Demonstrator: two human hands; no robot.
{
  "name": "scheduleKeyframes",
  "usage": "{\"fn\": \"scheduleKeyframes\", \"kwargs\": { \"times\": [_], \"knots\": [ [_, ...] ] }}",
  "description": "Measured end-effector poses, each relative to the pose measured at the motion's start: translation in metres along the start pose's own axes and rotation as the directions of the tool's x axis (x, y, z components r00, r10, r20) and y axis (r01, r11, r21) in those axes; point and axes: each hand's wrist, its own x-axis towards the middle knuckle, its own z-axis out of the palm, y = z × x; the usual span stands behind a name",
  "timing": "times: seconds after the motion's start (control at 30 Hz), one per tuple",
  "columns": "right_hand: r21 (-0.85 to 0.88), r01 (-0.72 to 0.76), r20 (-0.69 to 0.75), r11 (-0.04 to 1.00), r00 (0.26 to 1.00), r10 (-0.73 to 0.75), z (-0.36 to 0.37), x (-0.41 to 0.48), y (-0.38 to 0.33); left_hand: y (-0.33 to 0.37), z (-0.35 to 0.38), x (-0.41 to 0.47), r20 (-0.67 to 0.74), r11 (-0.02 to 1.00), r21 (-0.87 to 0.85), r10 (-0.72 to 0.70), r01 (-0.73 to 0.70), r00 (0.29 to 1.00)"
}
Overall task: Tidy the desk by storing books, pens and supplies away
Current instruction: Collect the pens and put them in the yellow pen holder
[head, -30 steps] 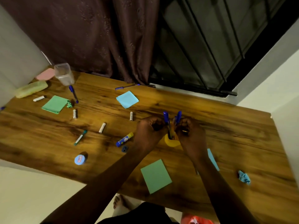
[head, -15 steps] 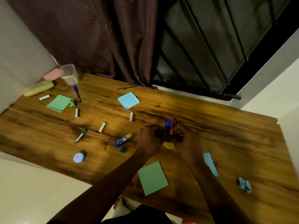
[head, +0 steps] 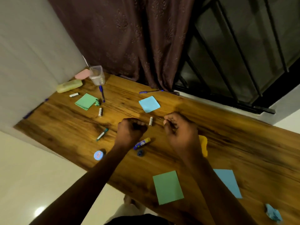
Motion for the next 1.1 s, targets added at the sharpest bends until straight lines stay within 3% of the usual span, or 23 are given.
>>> {"fn": "scheduleKeyframes", "kwargs": {
  "times": [0.17, 0.43, 0.63, 0.83, 1.1],
  "knots": [
    [-0.129, -0.022, 0.155, 0.991, 0.987, 0.042, 0.048, 0.035, -0.020, -0.018, -0.072, 0.052, -0.036, 0.990, 0.136, 0.040, -0.034, 0.999],
    [-0.304, -0.104, 0.242, 0.947, 0.953, 0.182, 0.127, 0.116, -0.006, -0.061, -0.153, 0.179, -0.064, 0.945, 0.326, -0.007, 0.028, 0.998],
    [-0.466, -0.044, 0.256, 0.884, 0.949, 0.182, 0.179, 0.189, 0.020, -0.092, -0.171, 0.258, -0.041, 0.895, 0.422, -0.143, 0.147, 0.989],
    [-0.598, -0.094, 0.332, 0.796, 0.875, 0.353, 0.224, 0.238, 0.054, -0.102, -0.173, 0.307, -0.050, 0.835, 0.484, -0.274, 0.263, 0.960],
    [-0.734, 0.023, 0.381, 0.679, 0.841, 0.383, 0.237, 0.261, 0.067, -0.108, -0.167, 0.338, 0.023, 0.793, 0.562, -0.297, 0.234, 0.954]
  ]
}}
